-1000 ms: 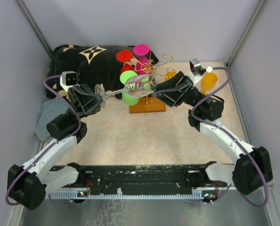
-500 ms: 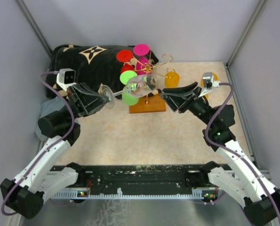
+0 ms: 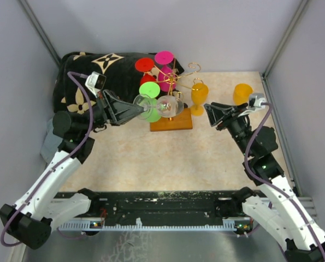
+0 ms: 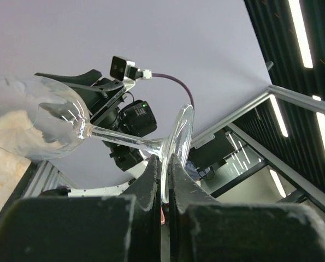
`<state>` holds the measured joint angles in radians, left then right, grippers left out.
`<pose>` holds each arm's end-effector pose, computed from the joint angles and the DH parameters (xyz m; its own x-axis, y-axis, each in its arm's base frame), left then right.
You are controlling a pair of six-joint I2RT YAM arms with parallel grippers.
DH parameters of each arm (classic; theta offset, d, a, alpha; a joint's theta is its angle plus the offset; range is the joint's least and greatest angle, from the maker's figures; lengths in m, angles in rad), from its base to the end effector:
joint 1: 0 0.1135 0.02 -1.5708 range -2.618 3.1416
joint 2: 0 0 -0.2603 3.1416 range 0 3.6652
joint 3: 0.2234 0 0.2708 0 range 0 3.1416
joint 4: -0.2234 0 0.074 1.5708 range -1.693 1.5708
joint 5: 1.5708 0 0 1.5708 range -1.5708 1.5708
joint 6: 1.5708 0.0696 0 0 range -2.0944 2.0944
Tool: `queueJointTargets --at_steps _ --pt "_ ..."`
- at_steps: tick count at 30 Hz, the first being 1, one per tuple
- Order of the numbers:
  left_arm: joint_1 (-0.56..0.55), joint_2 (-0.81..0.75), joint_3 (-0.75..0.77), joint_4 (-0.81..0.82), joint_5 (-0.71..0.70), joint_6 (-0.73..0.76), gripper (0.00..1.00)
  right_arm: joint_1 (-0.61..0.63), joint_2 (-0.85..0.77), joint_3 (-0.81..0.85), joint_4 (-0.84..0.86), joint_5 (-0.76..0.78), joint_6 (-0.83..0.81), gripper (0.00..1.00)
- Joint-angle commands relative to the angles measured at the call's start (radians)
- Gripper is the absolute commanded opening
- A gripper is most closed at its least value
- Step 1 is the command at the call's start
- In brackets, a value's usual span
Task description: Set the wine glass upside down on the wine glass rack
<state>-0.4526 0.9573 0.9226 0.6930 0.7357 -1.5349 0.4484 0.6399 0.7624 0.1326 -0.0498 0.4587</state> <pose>0.1913 -0.1450 0.4540 -0.7814 -0.4439 -0.4387 0.5786 -0.2518 -0.7758 0.1831 0.0919 0.3970 -0.0070 0.4874 -0.8732 -0.5278 0.7398 0.4172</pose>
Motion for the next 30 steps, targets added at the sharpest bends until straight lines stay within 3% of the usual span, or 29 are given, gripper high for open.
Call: queueJointTargets --at_steps 1,15,30 --pt "-0.044 0.038 0.074 -0.152 0.012 0.072 0.00 -0.004 -0.018 0.051 -0.037 0.100 -0.045 0.39" --pt "-0.215 0.226 0.266 -0.540 -0.154 0.299 0.00 -0.003 -0.062 0.051 -0.060 0.139 -0.058 0.39" --pt "-0.255 0.470 0.496 -0.685 -0.287 0.403 0.00 -0.004 -0.095 0.043 -0.086 0.140 -0.060 0.39"
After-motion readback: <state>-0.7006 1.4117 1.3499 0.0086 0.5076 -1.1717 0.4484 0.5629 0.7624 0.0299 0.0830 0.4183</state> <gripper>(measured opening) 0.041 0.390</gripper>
